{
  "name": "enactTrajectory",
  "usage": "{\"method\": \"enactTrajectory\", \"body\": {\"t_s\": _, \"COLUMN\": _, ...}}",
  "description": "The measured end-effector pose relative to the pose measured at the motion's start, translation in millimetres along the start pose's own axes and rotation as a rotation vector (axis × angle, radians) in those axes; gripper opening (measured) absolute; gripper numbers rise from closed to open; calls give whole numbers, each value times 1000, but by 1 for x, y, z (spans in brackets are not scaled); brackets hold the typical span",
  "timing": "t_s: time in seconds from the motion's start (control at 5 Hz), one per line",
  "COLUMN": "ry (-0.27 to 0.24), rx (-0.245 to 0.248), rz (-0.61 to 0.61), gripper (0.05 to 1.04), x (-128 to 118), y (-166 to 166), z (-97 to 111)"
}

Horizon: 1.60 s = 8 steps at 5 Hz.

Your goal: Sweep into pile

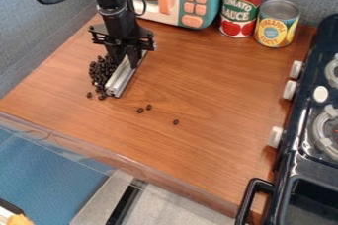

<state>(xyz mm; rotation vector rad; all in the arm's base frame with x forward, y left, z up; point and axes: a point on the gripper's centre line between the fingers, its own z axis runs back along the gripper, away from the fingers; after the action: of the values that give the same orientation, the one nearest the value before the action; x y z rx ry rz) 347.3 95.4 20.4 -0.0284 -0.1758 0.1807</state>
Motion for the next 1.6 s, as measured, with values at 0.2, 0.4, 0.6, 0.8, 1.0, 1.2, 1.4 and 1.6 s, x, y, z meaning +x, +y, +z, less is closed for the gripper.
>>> {"method": "enactTrajectory", "body": {"t_s": 0.2, "ry": -13, "rx": -24, "rz": -20, "gripper": 340, "x": -1, "y": -13, "z": 1}}
{"method": "enactTrajectory", "body": {"t_s": 0.4, "ry": -11, "rx": -62, "rz": -71, "gripper": 340, "x": -6, "y": -39, "z": 6}}
{"method": "enactTrajectory", "body": {"t_s": 0.6, "ry": -56, "rx": -95, "rz": -140, "gripper": 340, "x": -8, "y": -66, "z": 28}}
{"method": "enactTrajectory", "body": {"t_s": 0.8, "ry": -94, "rx": -108, "rz": -175, "gripper": 340, "x": -13, "y": -74, "z": 46}}
{"method": "enactTrajectory", "body": {"t_s": 1.0, "ry": -100, "rx": -156, "rz": -209, "gripper": 340, "x": -23, "y": -90, "z": 54}}
{"method": "enactTrajectory", "body": {"t_s": 1.2, "ry": -56, "rx": -247, "rz": -241, "gripper": 340, "x": -34, "y": -103, "z": 51}}
{"method": "enactTrajectory", "body": {"t_s": 1.4, "ry": 12, "rx": -284, "rz": -281, "gripper": 340, "x": -47, "y": -111, "z": 26}}
{"method": "enactTrajectory", "body": {"t_s": 1.6, "ry": 14, "rx": -280, "rz": -323, "gripper": 340, "x": -48, "y": -112, "z": 21}}
